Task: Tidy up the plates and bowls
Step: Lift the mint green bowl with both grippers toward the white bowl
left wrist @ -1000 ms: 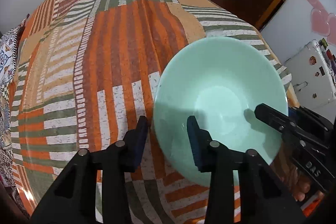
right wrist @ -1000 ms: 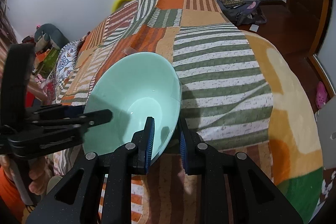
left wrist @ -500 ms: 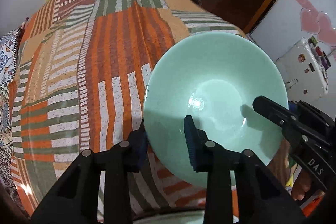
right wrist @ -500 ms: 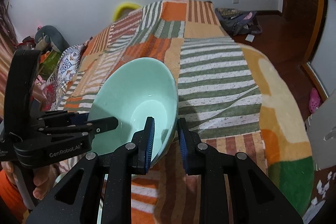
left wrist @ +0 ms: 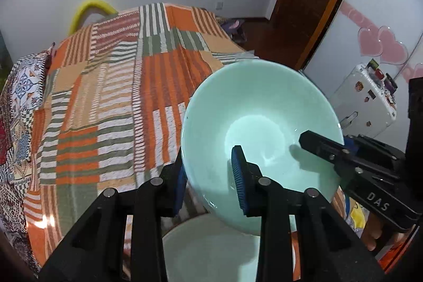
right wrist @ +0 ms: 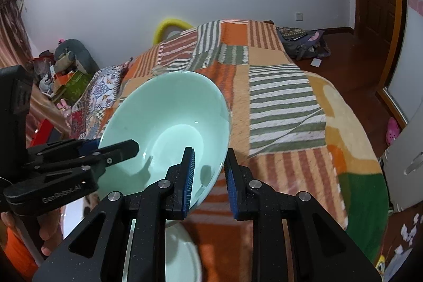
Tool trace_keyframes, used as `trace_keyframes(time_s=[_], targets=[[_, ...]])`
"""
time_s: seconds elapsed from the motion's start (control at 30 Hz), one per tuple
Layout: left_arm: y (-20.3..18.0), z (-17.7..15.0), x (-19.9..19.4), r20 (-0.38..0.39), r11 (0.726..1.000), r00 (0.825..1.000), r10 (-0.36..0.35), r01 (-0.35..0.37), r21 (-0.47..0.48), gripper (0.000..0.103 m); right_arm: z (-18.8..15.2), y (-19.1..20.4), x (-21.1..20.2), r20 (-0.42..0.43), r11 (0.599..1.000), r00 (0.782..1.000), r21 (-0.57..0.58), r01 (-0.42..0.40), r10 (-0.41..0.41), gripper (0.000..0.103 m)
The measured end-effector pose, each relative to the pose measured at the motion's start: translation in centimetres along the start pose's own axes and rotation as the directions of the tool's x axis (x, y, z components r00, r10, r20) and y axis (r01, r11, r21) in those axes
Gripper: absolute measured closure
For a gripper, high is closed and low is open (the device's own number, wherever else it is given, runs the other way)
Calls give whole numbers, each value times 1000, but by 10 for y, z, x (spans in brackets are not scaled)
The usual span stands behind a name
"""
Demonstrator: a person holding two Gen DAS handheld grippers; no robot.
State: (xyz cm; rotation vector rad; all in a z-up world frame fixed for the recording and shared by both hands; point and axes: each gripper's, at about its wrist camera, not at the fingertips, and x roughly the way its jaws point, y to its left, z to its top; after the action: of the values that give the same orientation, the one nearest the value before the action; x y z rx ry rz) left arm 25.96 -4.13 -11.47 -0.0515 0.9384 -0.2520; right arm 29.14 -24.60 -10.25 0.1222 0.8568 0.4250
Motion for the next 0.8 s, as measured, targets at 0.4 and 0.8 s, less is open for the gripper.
trace_keyframes(time_s=[0.4, 0.8], targets=[[26, -50, -82, 128, 996, 988, 85, -82, -28, 71, -20, 52, -12, 17, 996, 997, -43, -79, 80, 82], [64, -91, -133, 187, 985, 970, 156, -140, -99, 71, -31, 104, -14, 33, 981, 985, -103, -163, 167, 81]])
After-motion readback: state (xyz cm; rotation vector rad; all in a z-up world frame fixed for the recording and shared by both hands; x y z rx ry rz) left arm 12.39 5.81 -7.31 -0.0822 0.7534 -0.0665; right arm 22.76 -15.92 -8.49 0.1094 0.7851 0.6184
